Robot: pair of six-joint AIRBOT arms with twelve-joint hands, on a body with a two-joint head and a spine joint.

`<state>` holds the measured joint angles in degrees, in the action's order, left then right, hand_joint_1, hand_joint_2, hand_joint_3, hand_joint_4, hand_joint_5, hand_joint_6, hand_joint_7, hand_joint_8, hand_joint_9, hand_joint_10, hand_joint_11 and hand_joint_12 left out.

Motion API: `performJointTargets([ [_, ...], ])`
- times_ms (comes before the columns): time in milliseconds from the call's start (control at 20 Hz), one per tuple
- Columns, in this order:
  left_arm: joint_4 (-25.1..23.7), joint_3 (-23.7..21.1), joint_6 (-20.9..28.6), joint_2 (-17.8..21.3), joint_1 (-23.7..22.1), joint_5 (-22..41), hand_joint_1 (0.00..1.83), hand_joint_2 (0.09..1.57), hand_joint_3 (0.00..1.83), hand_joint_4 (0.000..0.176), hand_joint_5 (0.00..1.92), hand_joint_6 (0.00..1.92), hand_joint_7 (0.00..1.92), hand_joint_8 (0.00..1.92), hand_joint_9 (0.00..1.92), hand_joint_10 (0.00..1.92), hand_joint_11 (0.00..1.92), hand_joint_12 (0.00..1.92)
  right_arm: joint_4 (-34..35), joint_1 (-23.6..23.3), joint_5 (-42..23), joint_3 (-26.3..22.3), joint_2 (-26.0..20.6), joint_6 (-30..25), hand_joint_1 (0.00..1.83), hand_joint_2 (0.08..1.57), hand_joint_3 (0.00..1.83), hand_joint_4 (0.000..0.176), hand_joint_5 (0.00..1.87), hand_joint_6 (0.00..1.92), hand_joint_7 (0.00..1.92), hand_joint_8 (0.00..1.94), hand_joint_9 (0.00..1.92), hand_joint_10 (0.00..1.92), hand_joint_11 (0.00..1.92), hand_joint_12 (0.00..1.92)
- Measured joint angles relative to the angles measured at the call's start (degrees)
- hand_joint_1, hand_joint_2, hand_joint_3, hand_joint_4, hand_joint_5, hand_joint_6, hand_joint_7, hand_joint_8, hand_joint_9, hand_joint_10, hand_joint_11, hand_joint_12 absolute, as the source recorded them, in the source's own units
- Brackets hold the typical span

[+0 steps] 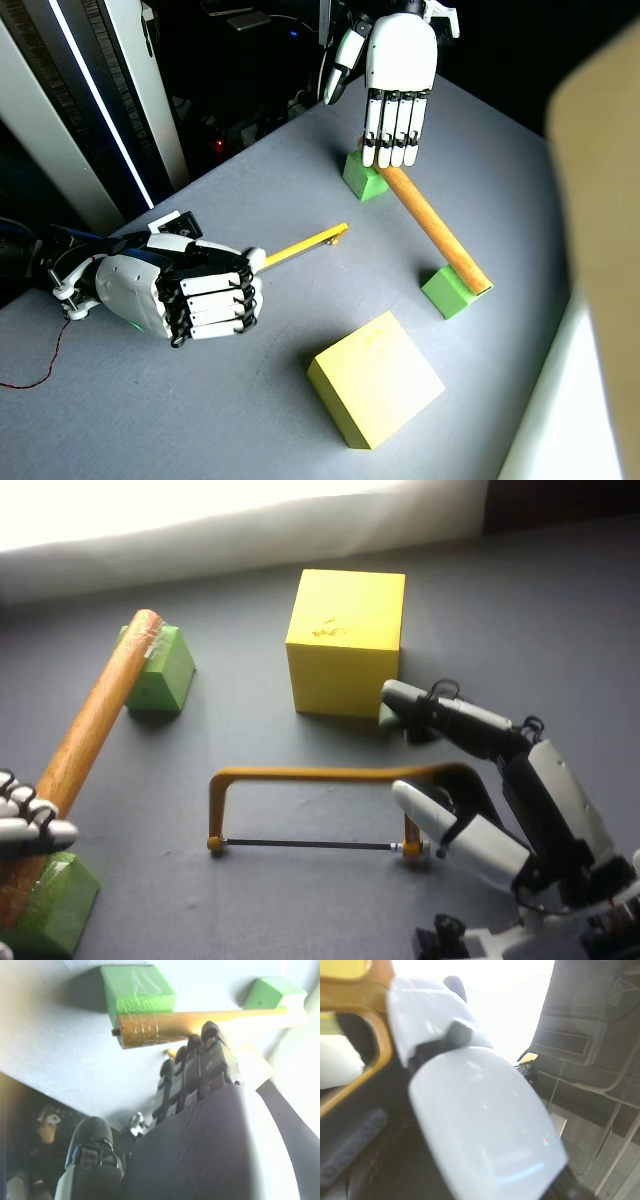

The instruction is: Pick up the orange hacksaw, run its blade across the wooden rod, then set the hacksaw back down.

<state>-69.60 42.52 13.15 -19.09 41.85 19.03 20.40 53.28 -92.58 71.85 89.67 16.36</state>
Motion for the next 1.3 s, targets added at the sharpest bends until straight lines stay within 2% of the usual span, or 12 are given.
performJointTargets([
  [250, 1.27, 0.46, -1.16, -0.04, -0.17, 0.31, 0.0, 1.26, 0.0, 0.0, 0.02, 0.0, 0.04, 0.01, 0.02, 0.01, 0.0, 0.0, 2.25, -3.96, 1.38, -4.66, -5.01, 0.39, 0.38, 0.92, 0.0, 0.0, 0.15, 0.0, 0.18, 0.0, 0.18, 0.0, 0.0, 0.66],
  [400, 7.28, 0.9, -6.4, -0.33, -0.26, 1.22, 0.0, 1.26, 0.0, 0.0, 0.02, 0.0, 0.04, 0.0, 0.01, 0.0, 0.0, 0.0, 2.23, -6.62, 3.91, -6.29, -7.72, 1.64, 0.2, 0.88, 0.0, 0.024, 0.03, 0.0, 0.05, 0.0, 0.04, 0.0, 0.0, 0.49],
  [500, 10.36, 1.07, -9.03, -0.76, -0.87, 2.08, 0.0, 1.26, 0.0, 0.0, 0.03, 0.01, 0.05, 0.01, 0.02, 0.01, 0.01, 0.0, 1.31, -8.5, 5.49, -8.2, -10.12, 1.95, 0.2, 0.87, 0.0, 0.031, 0.02, 0.0, 0.01, 0.0, 0.01, 0.0, 0.0, 0.52],
  [650, 12.28, 2.12, -10.38, -1.64, -1.27, 5.44, 0.0, 1.25, 0.0, 0.0, 0.02, 0.0, 0.04, 0.0, 0.01, 0.0, 0.0, 0.0, -2.93, -11.67, 11.76, -10.91, -14.08, 2.93, 0.22, 0.9, 0.01, 0.02, 0.04, 0.01, 0.06, 0.01, 0.05, 0.01, 0.0, 0.62],
  [750, 12.13, 2.64, -10.54, -2.01, -1.53, 6.95, 0.0, 1.26, 0.0, 0.0, 0.03, 0.01, 0.04, 0.01, 0.01, 0.0, 0.01, 0.0, -5.44, -12.98, 14.64, -11.61, -15.56, 3.02, 0.35, 0.94, 0.0, 0.0, 0.14, 0.01, 0.2, 0.01, 0.19, 0.02, 0.0, 0.79],
  [950, 15.45, 4.9, -12.44, -3.87, -2.34, 13.49, 0.06, 1.27, 0.0, 0.0, 0.14, 0.0, 0.15, 0.0, 0.12, 0.01, 0.08, 0.07, -16.37, -16.87, 22.75, -12.41, -20.02, 1.99, 0.49, 1.06, 0.0, 0.0, 0.47, 0.02, 0.55, 0.01, 0.57, 0.05, 0.28, 1.07],
  [1000, 15.69, 5.73, -13.25, -4.63, -2.34, 16.52, 0.11, 1.26, 0.0, 0.0, 0.22, 0.0, 0.26, 0.01, 0.24, 0.01, 0.04, 0.41, -20.57, -17.86, 25.75, -12.46, -21.16, 1.42, 0.49, 1.09, 0.0, 0.0, 0.55, 0.02, 0.66, 0.02, 0.71, 0.09, 0.38, 1.15],
  [1100, 15.93, 7.1, -13.38, -5.44, -2.32, 21.11, 0.21, 1.27, 0.0, 0.0, 0.61, 0.08, 0.67, 0.07, 0.65, 0.26, 0.23, 1.08, -26.77, -18.99, 28.68, -12.48, -22.75, 1.29, 0.53, 1.14, 0.0, 0.0, 0.92, 0.06, 1.02, 0.2, 0.84, 0.83, 0.71, 1.47],
  [1150, 15.96, 7.89, -13.38, -5.84, -2.34, 22.77, 0.29, 1.28, 0.0, 0.0, 0.58, 0.75, 0.71, 0.5, 0.73, 0.77, 0.47, 1.31, -28.81, -19.39, 29.51, -12.55, -23.61, 1.2, 0.58, 1.14, 0.0, 0.0, 1.08, 0.36, 0.99, 1.0, 0.94, 1.34, 0.91, 1.64],
  [1200, 15.96, 9.07, -13.44, -6.56, -2.4, 25.07, 0.33, 1.29, 0.0, 0.0, 0.55, 1.18, 0.69, 0.95, 0.73, 1.15, 0.57, 1.46, -33.11, -20.06, 30.97, -12.59, -24.92, 1.99, 0.6, 1.13, 0.0, 0.0, 0.86, 1.02, 0.93, 1.52, 0.97, 1.7, 1.0, 1.84],
  [1250, 15.47, 9.6, -13.44, -6.86, -2.8, 26.14, 0.37, 1.3, 0.0, 0.0, 0.56, 1.52, 0.66, 1.41, 0.62, 1.61, 0.49, 1.83, -35.12, -20.52, 31.36, -12.52, -25.59, 2.05, 0.61, 1.13, 0.0, 0.0, 0.72, 1.59, 0.9, 1.86, 1.03, 1.88, 1.14, 1.9],
  [1300, 15.41, 10.56, -13.55, -7.54, -3.23, 28.17, 0.36, 1.32, 0.0, 0.0, 0.58, 1.7, 0.66, 1.67, 0.58, 1.82, 0.49, 1.9, -37.81, -21.14, 31.82, -12.39, -26.45, 2.27, 0.58, 1.14, 0.0, 0.0, 0.7, 1.86, 0.92, 1.92, 1.07, 1.91, 1.21, 1.92],
])
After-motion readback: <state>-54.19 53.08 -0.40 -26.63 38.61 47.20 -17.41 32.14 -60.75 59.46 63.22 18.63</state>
